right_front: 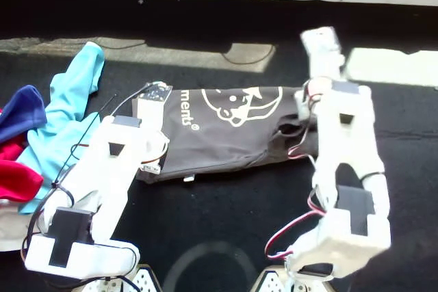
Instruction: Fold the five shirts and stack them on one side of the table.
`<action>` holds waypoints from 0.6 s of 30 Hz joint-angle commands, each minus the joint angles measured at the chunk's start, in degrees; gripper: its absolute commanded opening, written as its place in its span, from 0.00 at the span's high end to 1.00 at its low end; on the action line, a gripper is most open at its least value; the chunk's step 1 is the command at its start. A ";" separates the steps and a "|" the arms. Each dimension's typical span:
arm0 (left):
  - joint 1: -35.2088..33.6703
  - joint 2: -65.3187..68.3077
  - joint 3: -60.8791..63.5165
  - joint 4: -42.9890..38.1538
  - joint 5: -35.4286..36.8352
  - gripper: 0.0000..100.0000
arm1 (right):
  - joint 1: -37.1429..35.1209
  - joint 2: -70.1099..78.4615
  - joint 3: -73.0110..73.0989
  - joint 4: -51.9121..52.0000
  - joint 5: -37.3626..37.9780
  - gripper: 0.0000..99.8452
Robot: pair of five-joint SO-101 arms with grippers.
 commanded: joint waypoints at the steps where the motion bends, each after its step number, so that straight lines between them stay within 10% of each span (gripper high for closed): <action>1: 0.13 0.04 0.48 -0.53 -0.44 0.99 | 1.54 -8.31 -3.47 5.76 -2.90 0.84; 12: 0.13 0.04 0.48 -0.62 -0.44 0.99 | 0.04 -13.32 -1.63 30.55 20.13 0.99; 18: 0.13 0.04 0.48 -0.62 -0.44 0.99 | -4.53 -7.78 2.24 21.49 18.81 0.99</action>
